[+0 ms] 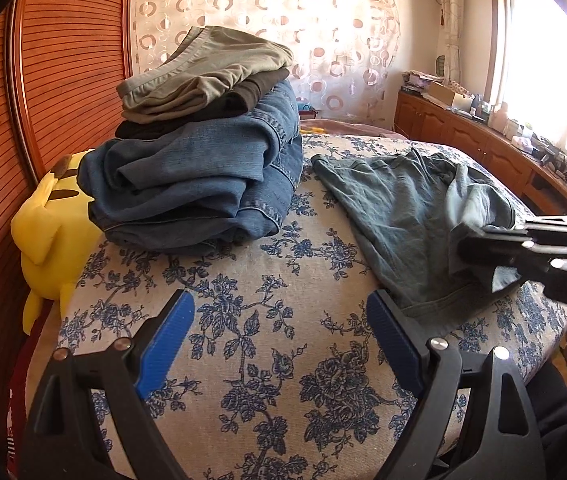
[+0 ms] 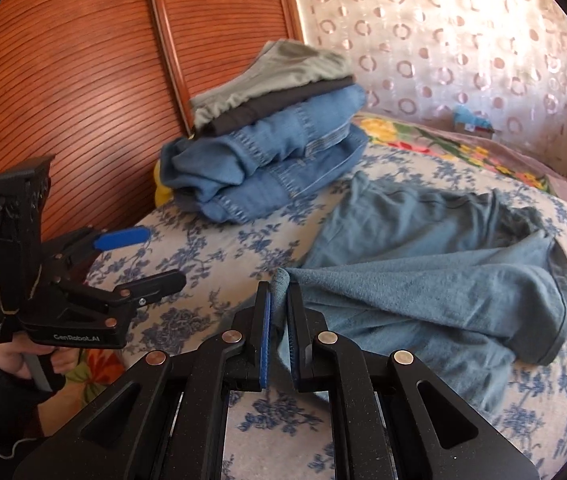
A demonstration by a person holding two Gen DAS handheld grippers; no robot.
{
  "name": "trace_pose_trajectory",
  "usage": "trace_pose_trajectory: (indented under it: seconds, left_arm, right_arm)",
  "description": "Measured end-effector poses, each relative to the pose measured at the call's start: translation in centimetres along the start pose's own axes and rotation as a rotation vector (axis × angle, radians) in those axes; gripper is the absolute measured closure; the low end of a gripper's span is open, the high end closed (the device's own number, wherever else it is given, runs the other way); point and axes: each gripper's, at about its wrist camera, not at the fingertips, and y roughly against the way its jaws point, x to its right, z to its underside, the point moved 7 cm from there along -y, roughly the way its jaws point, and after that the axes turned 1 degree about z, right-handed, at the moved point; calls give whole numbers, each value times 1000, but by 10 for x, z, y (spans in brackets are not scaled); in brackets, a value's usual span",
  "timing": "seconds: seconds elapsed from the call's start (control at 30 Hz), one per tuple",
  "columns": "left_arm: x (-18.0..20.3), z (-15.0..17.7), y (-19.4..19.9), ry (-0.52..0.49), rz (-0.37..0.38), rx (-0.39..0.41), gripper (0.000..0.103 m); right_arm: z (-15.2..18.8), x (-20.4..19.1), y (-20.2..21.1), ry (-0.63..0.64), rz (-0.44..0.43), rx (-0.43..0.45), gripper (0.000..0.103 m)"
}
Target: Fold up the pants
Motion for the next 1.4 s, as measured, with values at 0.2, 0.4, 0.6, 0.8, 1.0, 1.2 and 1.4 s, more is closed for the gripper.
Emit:
trace_pose_trajectory:
  seconds: [0.2,0.4,0.6,0.8,1.0,1.2,1.4]
  left_arm:
    - [1,3,-3,5,3,-10,15]
    - [11,1,-3,-13,20,-11,15]
    - [27,-3,-5,-34,49,-10,15]
    - [44,-11,-9,-51,81,-6,15]
    - [66,-19,-16,-77,117,-6,15]
    - [84,-23,-21,-87,163,-15,15]
    - [94,-25,-30,-106,173,-33,19]
  right_arm:
    - [10,0,-14,-17,-4,-40,94]
    - [12,8,-1,-39,8,-18,75]
    - [16,25,30,-38,67,27,69]
    - [30,65,59,-60,182,61,67]
    - [50,125,75,-138,292,56,61]
    - [58,163,72,-152,359,23,60]
    - [57,181,57,-161,357,-31,59]
